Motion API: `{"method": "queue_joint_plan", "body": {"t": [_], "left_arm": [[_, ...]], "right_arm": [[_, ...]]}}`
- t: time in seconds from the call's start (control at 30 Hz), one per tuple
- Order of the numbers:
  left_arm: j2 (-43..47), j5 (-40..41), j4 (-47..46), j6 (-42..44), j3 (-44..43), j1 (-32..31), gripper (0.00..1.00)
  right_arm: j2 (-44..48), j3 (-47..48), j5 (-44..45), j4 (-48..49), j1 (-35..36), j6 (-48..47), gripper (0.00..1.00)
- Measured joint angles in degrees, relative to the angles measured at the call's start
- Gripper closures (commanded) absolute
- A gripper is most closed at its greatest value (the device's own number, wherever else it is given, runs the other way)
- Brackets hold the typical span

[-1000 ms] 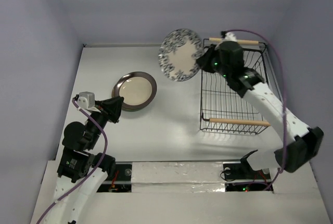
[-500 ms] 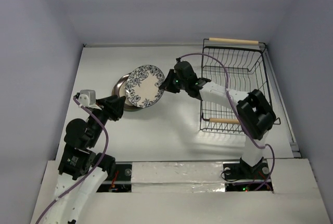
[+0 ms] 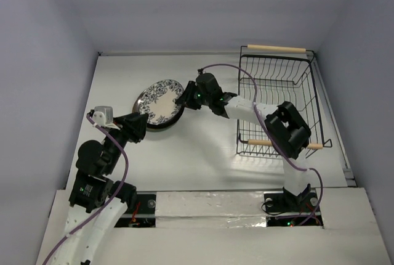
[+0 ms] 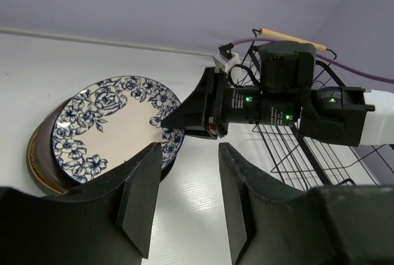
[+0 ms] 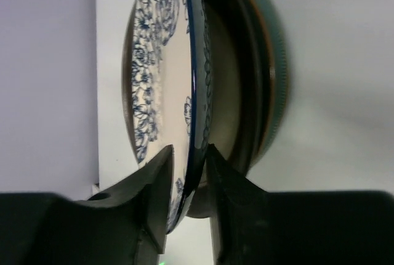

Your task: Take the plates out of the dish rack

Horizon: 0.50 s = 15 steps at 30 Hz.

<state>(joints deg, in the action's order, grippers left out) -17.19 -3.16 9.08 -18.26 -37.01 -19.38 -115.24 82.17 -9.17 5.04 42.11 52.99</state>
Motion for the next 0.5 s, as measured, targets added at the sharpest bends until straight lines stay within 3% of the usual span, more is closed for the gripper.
{"method": "queue_joint_plan", "body": {"t": [0.17,0.2,0.3,0.5], "left_arm": [[0.0,0.0,0.0,0.0,0.0,0.48,0.61],[0.0,0.0,0.0,-0.02,0.0,0.52,0.61],[0.0,0.02,0.0,-0.02,0.0,0.74,0.6],[0.0,0.07,0.0,-0.02,0.0,0.74,0.53]], "right_arm": [[0.04,2.38,0.85,-1.38,1.95,-2.6,0.29],[0.07,2.4,1.22,-1.84,2.25,-3.15,0.18],[0.17,2.27,2.19,-3.43,2.93,-4.5,0.02],[4.26,-0.07,5.03,-6.54,4.11,-7.65,0.0]]}}
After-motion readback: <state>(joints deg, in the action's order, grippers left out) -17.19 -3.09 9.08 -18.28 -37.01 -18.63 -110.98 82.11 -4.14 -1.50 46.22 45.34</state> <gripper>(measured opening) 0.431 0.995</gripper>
